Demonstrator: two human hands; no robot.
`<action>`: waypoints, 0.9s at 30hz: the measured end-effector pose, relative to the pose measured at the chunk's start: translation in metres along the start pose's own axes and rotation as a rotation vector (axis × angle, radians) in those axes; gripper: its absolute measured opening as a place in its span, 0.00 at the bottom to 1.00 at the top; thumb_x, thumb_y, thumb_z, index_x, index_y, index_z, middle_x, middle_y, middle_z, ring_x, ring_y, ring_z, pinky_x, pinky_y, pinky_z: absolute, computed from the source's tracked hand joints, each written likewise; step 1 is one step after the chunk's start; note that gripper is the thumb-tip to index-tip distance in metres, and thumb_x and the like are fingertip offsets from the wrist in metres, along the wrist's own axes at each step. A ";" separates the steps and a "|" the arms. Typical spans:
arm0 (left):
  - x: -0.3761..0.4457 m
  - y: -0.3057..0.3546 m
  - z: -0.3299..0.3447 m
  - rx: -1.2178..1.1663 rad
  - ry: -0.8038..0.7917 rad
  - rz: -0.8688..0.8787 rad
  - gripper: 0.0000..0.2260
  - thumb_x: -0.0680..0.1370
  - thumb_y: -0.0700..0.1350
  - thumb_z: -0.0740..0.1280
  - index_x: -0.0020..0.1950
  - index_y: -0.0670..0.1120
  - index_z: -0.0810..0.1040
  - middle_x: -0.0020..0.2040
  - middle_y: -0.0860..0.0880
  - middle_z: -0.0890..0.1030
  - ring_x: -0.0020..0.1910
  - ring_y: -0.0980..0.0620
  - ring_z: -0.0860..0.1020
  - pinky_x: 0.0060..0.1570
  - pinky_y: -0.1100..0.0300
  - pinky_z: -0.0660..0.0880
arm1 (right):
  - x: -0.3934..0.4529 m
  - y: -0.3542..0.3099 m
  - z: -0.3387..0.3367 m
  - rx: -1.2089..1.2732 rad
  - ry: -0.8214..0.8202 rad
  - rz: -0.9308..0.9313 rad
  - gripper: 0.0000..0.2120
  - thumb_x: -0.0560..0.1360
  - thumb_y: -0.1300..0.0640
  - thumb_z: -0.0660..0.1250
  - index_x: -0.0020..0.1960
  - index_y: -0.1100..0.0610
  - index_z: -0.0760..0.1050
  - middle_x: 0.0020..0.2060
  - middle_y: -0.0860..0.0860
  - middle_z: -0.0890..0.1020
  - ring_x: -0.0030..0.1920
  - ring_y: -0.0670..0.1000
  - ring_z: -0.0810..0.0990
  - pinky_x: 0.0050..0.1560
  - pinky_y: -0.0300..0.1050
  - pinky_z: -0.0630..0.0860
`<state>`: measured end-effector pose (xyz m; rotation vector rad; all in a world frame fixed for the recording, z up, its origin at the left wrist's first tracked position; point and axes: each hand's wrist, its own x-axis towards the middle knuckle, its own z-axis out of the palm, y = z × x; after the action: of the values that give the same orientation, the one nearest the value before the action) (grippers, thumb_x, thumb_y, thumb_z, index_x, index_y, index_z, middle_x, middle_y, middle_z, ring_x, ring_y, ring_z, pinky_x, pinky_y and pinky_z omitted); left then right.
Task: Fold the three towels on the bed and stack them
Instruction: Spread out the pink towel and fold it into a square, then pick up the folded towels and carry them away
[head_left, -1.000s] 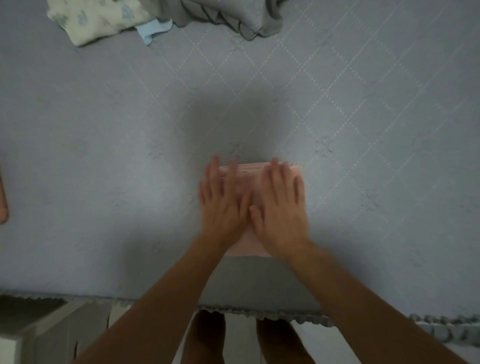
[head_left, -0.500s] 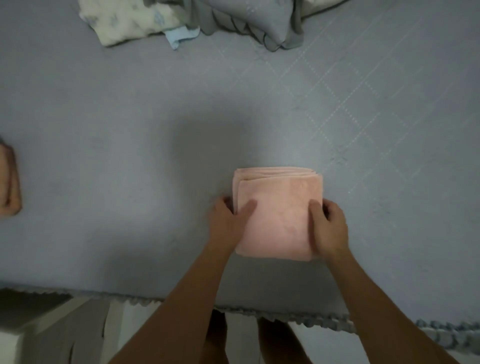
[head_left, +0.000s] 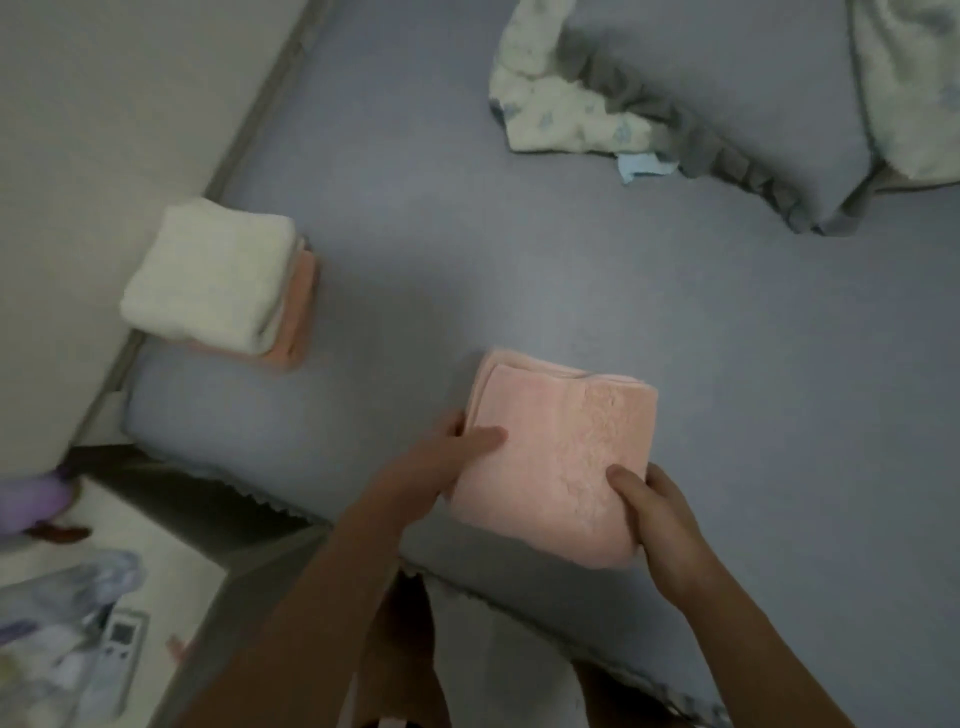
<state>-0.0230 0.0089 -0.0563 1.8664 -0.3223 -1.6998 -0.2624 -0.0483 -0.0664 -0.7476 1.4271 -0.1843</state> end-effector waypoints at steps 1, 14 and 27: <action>-0.009 0.008 -0.038 0.022 0.026 0.026 0.26 0.70 0.53 0.70 0.66 0.47 0.74 0.60 0.47 0.82 0.58 0.44 0.80 0.58 0.39 0.75 | 0.001 -0.015 0.035 -0.041 -0.046 -0.013 0.18 0.77 0.52 0.66 0.66 0.55 0.72 0.58 0.52 0.81 0.54 0.53 0.82 0.49 0.51 0.79; 0.027 0.094 -0.471 0.018 0.413 0.227 0.21 0.72 0.59 0.70 0.60 0.49 0.81 0.55 0.50 0.85 0.55 0.48 0.83 0.57 0.50 0.78 | 0.072 -0.170 0.495 -0.197 0.027 -0.145 0.19 0.74 0.47 0.65 0.58 0.58 0.74 0.55 0.55 0.80 0.55 0.58 0.79 0.59 0.58 0.75; 0.088 0.039 -0.493 -0.331 -0.032 -0.106 0.27 0.66 0.55 0.77 0.63 0.50 0.79 0.56 0.47 0.85 0.53 0.47 0.84 0.45 0.54 0.81 | 0.128 -0.117 0.473 -0.021 -0.314 0.187 0.40 0.66 0.33 0.67 0.73 0.49 0.64 0.65 0.53 0.77 0.63 0.57 0.76 0.67 0.60 0.70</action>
<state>0.4756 0.0566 -0.1004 1.6386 0.0470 -1.7331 0.2382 -0.0388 -0.1229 -0.6245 1.1917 0.0902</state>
